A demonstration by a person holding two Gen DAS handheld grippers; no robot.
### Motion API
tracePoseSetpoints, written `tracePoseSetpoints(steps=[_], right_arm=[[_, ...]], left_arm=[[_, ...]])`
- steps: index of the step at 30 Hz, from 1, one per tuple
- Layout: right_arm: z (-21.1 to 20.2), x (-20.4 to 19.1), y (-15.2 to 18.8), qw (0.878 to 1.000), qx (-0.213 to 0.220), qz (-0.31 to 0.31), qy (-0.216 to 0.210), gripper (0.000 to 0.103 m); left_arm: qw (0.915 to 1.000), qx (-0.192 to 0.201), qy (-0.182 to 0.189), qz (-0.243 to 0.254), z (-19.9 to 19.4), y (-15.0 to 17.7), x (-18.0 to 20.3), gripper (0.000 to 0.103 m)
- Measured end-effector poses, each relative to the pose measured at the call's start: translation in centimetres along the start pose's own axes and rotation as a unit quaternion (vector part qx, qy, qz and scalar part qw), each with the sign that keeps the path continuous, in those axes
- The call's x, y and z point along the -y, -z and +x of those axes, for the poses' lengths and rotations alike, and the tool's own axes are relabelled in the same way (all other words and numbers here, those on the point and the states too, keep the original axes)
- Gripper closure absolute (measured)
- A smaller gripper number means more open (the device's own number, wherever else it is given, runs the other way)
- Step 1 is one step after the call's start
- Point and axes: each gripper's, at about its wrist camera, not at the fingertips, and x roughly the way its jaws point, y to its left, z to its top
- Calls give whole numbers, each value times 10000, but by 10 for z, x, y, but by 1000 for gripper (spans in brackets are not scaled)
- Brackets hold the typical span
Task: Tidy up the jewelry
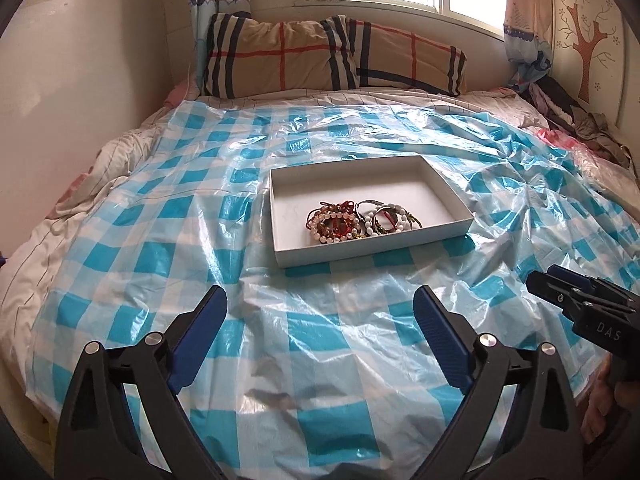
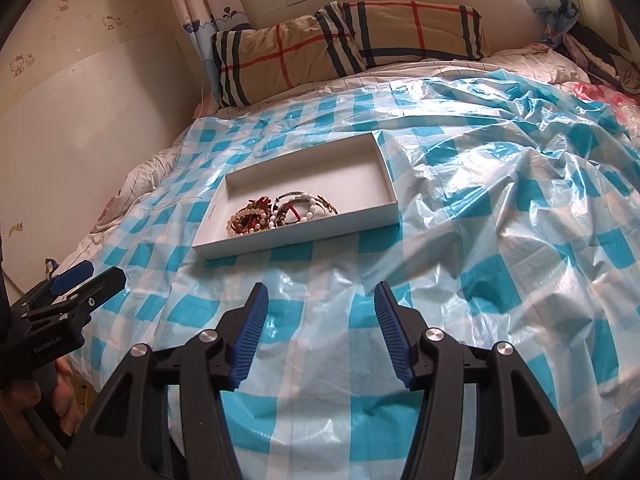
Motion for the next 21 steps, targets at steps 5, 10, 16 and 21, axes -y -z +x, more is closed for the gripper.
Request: tracePoseSetpoints(steps=[5,10,16,21], right_arm=[[-22,0,32,9999,-80,91,38,49],[-52,0,54,9998,53,80,160,49],[-85,-16,74,9978,450,-181,454,43],[-97,-29,95,9967,689,-187,392,43]], left_arm=[[9999,-46,-41,-79,-27,24,-3,12],[9998,99,-36,-151,-56,40,-4,9],[9992,298,5,-260,-77,65,-2,8],[9994,276,68,-191,-85,89,3,8]])
